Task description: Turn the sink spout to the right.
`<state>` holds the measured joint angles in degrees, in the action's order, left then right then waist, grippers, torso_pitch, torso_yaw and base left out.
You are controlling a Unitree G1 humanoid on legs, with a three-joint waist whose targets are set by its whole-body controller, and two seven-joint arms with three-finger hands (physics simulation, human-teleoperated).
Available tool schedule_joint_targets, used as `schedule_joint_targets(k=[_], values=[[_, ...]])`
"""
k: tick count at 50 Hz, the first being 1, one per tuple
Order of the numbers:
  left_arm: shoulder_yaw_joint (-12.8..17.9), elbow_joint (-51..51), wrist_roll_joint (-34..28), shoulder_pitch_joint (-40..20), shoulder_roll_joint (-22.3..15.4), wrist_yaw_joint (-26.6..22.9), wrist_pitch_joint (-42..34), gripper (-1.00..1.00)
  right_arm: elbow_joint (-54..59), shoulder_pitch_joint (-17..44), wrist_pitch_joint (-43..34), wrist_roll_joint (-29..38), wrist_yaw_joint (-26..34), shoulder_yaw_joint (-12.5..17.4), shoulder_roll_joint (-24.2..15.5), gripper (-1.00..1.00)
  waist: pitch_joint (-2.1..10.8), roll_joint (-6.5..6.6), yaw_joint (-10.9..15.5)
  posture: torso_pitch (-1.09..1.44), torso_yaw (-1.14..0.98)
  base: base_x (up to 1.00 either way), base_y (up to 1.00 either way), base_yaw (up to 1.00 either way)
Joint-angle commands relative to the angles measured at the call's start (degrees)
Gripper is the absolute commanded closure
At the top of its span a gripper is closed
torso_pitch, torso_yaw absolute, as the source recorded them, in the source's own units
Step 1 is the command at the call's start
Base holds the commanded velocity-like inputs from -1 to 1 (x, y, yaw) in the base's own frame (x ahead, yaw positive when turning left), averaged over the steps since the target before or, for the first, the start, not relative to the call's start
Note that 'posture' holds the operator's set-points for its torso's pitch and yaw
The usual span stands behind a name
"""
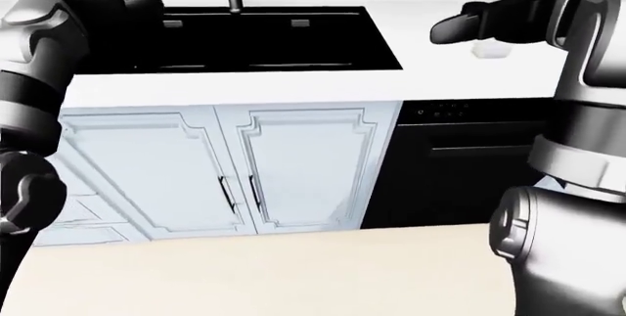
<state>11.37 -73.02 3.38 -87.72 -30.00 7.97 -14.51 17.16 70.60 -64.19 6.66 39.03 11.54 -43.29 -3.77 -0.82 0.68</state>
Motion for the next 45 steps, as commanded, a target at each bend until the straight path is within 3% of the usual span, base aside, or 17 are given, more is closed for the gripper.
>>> schedule_joint_targets(k=[1, 7, 14, 15, 17, 19, 21, 23, 25, 27, 33, 36, 38, 40, 41, 42, 45], values=[[-0.1, 2.9, -0.7, -2.9, -0.5, -0.2, 3.2, -1.00, -1.8, 1.8, 1.5, 0.3, -0.5, 1.2, -1.3, -1.00, 2.48, 0.33, -0.4, 0.00, 0.00, 0.00, 0.00, 0.00], [0.3, 2.2, -1.4, -2.6, -0.8, 0.1, 3.8, -1.00, -2.4, 1.6, 1.1, 0.1, -0.6, 1.4, -1.5, -1.00, 2.66, -0.62, -0.2, 0.00, 0.00, 0.00, 0.00, 0.00], [0.7, 1.8, -1.9, -3.0, -1.6, 0.2, 3.8, -1.00, -3.2, 1.3, 0.5, -0.2, -0.7, 1.6, -1.8, -1.00, 1.95, -0.60, -0.4, 0.00, 0.00, 0.01, 0.00, 0.00], [0.8, 1.7, -2.0, -3.0, -1.8, 0.3, 3.8, -1.00, -3.2, 1.3, 0.5, -0.3, -0.8, 1.6, -1.8, -1.00, 2.86, -0.54, -0.4, 0.00, 0.00, 0.07, 0.00, 0.00], [0.9, 1.6, -2.1, -3.0, -2.0, 0.3, 3.9, -1.00, -3.1, 1.4, 0.5, -0.4, -0.8, 1.5, -1.9, -1.00, 2.92, -0.36, -0.2, 0.00, 0.00, 0.11, 0.00, 0.00], [0.9, 1.5, -2.1, -3.0, -2.1, 0.3, 3.9, -1.00, -3.0, 1.5, 0.4, -0.4, -0.8, 1.5, -2.0, -1.00, 2.28, -0.09, -0.1, 0.00, 0.00, 0.17, 0.00, 0.00], [1.1, 1.4, -2.1, -3.1, -2.2, 0.4, 3.9, -1.00, -3.1, 1.5, 0.3, -0.4, -0.7, 1.4, -2.1, -1.00, 2.64, 0.81, -0.2, 0.00, 0.00, 0.18, 0.00, 0.00], [1.1, 1.4, -2.2, -2.9, -2.3, 0.4, 4.0, -1.00, -3.2, 1.4, 0.2, -0.5, -0.8, 1.5, -2.1, -1.00, 2.91, 2.92, -0.7, 0.00, 0.00, 0.20, 0.00, 0.00], [1.2, 1.3, -2.3, -2.9, -2.4, 0.4, 4.0, -1.00, -3.3, 1.1, 0.3, -0.6, -0.9, 1.7, -2.0, -1.00, 2.98, 2.58, -0.5, 0.00, 0.00, 0.21, 0.00, 0.00], [1.2, 1.2, -2.3, -2.9, -2.5, 0.5, 4.1, -1.00, -3.5, 0.8, 0.2, -0.7, -0.9, 1.8, -2.0, -1.00, 2.49, 4.36, -0.9, 0.00, 0.00, 0.22, 0.00, 0.00], [1.4, 1.0, -2.4, -3.0, -2.8, 0.7, 4.1, -1.00, -3.8, 0.8, -0.1, -0.9, -0.8, 1.7, -2.3, -1.00, 1.08, 1.45, -0.6, 0.00, 0.00, 0.32, 0.00, 0.00], [1.6, 0.8, -2.4, -2.3, -2.8, 0.8, 4.4, -1.00, -4.1, 0.6, -0.2, -1.0, -0.8, 1.8, -2.4, -1.00, 1.36, -0.56, -0.3, 0.00, 0.00, 0.33, 0.00, 0.00], [1.7, 0.6, -2.4, -2.2, -3.0, 1.0, 4.5, -1.00, -4.4, 0.6, -0.5, -1.0, -0.7, 1.7, -2.6, -1.00, 1.92, -2.64, 0.1, 0.00, 0.00, 0.32, 0.00, 0.00], [1.9, 0.5, -2.3, -1.8, -3.2, 1.1, 4.6, -1.00, -4.9, -0.1, -0.5, -1.2, -0.8, 2.1, -2.5, -1.00, 3.27, -6.42, 0.3, 0.00, 0.00, 0.32, 0.00, 0.00], [2.0, 0.4, -2.3, -1.7, -3.3, 1.2, 4.6, -1.00, -5.1, -0.4, -0.6, -1.3, -0.9, 2.3, -2.5, -1.00, 2.29, -3.82, 0.0, 0.00, 0.00, 0.33, 0.00, 0.00], [2.1, 0.4, -2.3, -1.7, -3.5, 1.2, 4.5, -1.00, -5.3, -0.5, -0.7, -1.4, -1.0, 2.3, -2.4, -1.00, 2.45, -4.45, 0.6, 0.00, 0.00, 0.34, 0.00, 0.00], [2.3, 0.1, -2.2, -1.6, -4.1, 1.5, 4.5, -1.00, -5.3, -0.5, -0.7, -1.7, -1.0, 2.3, -2.6, -1.00, 3.09, -3.17, 0.3, 0.00, 0.00, 0.33, 0.00, 0.00]])
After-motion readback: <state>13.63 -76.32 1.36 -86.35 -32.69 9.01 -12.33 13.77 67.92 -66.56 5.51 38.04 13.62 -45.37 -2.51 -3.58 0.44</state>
